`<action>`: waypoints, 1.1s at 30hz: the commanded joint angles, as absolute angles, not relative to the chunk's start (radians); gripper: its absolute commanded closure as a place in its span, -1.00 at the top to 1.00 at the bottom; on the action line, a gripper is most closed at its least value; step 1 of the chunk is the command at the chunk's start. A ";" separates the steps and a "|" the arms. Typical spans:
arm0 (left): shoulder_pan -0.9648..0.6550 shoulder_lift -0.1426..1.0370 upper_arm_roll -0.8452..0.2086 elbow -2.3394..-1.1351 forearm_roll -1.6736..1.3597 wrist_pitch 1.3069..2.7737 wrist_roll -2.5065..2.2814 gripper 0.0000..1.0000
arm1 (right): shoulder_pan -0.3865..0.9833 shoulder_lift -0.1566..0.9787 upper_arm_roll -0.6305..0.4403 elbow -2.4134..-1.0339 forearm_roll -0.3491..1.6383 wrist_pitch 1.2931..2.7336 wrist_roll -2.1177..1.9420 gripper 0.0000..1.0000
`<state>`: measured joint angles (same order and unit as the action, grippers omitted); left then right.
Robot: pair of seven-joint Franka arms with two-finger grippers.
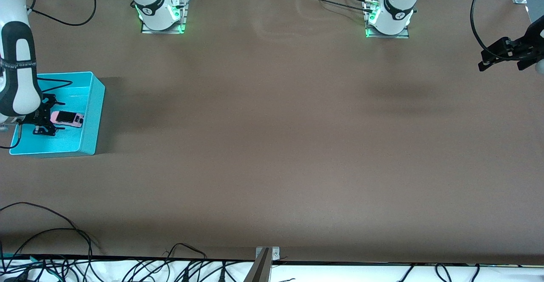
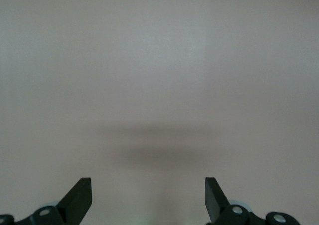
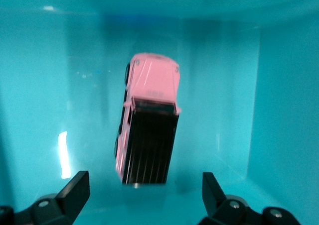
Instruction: Wind and store pink jeep toy
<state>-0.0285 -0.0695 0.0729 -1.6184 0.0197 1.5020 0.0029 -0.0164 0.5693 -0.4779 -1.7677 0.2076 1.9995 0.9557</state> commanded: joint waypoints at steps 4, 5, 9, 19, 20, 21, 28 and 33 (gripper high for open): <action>-0.038 -0.075 0.081 -1.620 0.023 1.489 0.020 1.00 | 0.034 0.522 -0.482 -1.657 0.126 1.784 0.946 1.00; -0.038 -0.075 0.081 -1.618 0.023 1.489 0.020 1.00 | 0.043 0.522 -0.480 -1.640 0.111 1.757 0.945 1.00; -0.038 -0.075 0.081 -1.618 0.023 1.489 0.020 1.00 | 0.084 0.520 -0.480 -1.569 0.058 1.648 0.940 1.00; -0.038 -0.075 0.081 -1.620 0.023 1.489 0.020 1.00 | 0.228 0.520 -0.482 -1.499 -0.113 1.487 0.875 1.00; -0.038 -0.075 0.081 -1.620 0.023 1.489 0.020 1.00 | 0.238 0.520 -0.483 -1.499 -0.121 1.479 0.859 1.00; -0.038 -0.075 0.081 -1.620 0.023 1.489 0.020 1.00 | 0.247 0.519 -0.485 -1.499 -0.127 1.468 0.842 1.00; -0.038 -0.075 0.081 -1.620 0.023 1.489 0.020 1.00 | 0.245 0.447 -0.462 -1.456 -0.127 1.424 0.714 1.00; -0.038 -0.074 0.081 -1.620 0.023 1.489 0.020 1.00 | 0.140 0.356 -0.321 -1.456 -0.120 1.434 0.525 1.00</action>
<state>-0.0295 -0.0694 0.0730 -1.6184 0.0198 1.4992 0.0031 0.2489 0.4666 -0.4532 -1.4565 -0.1080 1.4534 0.6873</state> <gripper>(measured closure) 0.000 0.000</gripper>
